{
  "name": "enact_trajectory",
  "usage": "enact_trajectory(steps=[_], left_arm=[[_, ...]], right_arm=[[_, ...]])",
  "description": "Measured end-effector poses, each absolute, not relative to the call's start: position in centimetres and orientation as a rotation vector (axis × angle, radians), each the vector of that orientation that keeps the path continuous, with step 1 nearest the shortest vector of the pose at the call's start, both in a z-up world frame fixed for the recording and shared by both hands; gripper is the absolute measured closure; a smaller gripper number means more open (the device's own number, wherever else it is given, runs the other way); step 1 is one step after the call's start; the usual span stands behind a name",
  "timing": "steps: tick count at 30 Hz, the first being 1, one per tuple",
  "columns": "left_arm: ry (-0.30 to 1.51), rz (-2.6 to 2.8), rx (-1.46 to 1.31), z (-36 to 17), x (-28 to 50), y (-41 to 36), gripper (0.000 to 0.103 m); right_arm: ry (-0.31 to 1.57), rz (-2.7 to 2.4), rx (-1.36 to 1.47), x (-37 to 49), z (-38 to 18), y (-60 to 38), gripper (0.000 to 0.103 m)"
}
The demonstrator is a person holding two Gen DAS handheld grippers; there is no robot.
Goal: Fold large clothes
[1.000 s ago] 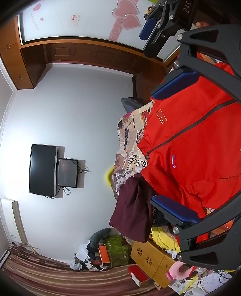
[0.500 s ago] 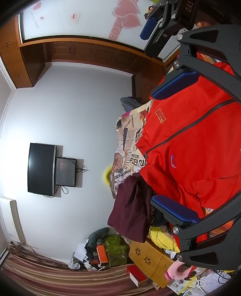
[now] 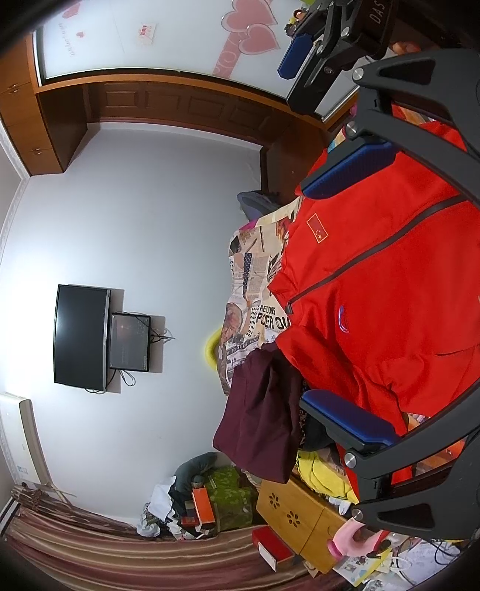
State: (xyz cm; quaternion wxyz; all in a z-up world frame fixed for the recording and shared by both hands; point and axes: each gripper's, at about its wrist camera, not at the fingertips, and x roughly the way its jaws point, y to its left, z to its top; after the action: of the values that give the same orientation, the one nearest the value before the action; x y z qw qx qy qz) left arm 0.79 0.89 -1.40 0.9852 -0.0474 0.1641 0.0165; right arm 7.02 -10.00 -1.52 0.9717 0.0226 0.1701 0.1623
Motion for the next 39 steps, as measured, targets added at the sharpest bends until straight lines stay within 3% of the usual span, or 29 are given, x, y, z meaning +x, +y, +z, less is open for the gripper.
enact_trajectory(steps=[39], left_arm=[[0.359, 0.035, -0.109, -1.7, 1.6, 1.0, 0.0]], right_arm=[[0.371, 0.323, 0.053, 7.2, -2.8, -10.3, 0.0]])
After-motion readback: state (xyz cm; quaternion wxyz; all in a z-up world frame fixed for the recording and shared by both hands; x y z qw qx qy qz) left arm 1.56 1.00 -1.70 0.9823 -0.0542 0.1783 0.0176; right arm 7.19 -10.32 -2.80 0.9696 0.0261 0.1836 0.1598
